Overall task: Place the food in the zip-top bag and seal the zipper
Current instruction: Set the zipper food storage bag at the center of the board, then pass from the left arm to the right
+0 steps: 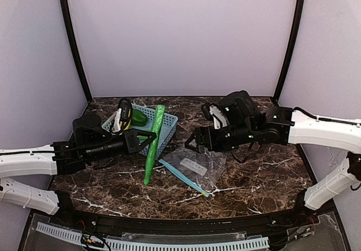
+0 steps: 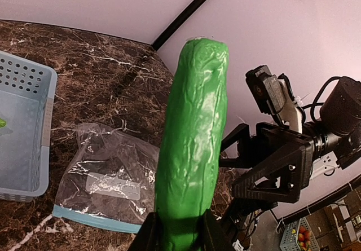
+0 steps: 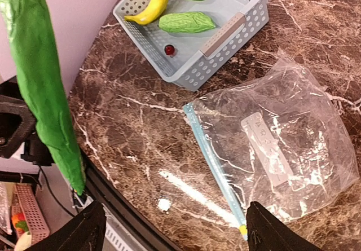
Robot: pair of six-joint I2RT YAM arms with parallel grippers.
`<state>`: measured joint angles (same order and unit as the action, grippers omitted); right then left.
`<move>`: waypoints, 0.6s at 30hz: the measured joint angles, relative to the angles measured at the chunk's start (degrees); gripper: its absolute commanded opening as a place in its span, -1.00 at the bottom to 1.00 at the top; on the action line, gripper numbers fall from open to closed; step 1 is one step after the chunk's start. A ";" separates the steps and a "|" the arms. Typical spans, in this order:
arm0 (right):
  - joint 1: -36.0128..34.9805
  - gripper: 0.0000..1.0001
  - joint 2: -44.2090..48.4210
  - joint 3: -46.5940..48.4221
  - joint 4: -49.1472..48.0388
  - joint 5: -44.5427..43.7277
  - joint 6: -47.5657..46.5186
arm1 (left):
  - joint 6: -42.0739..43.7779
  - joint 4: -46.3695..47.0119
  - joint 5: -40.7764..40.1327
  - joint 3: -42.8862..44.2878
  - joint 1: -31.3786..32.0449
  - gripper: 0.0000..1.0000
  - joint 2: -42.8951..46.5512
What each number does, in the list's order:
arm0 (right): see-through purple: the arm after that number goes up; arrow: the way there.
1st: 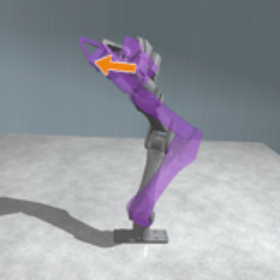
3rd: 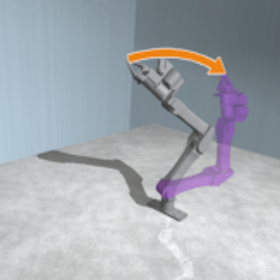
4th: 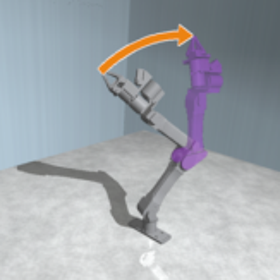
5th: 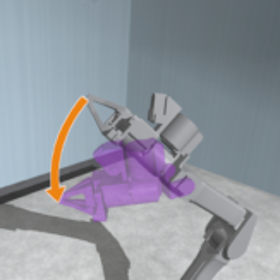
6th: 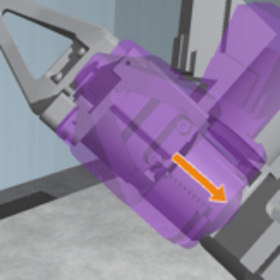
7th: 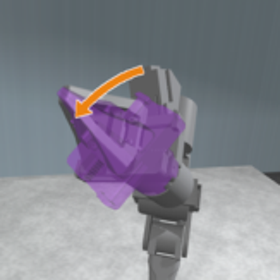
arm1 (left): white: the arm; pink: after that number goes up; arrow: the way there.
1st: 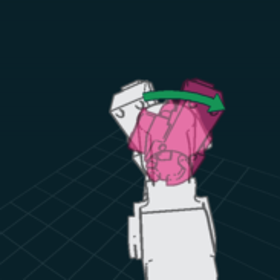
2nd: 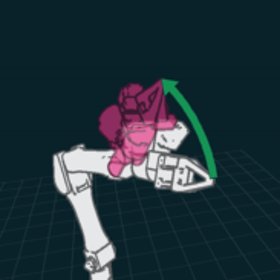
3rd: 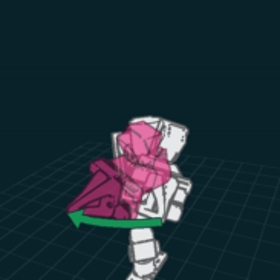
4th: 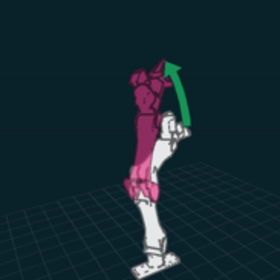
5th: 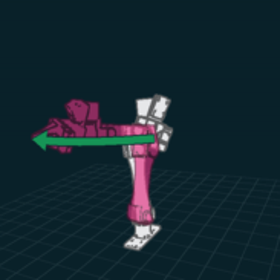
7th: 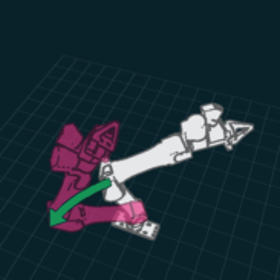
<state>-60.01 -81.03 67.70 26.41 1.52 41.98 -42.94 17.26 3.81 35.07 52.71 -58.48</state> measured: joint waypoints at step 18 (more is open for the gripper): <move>0.57 0.41 2.73 -6.32 -28.09 8.61 6.29 | -1.20 11.32 8.76 0.48 3.13 -0.63 -6.45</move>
<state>-59.44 -78.30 61.39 -1.67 10.13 48.27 -44.14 28.58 12.58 35.55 55.83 -64.93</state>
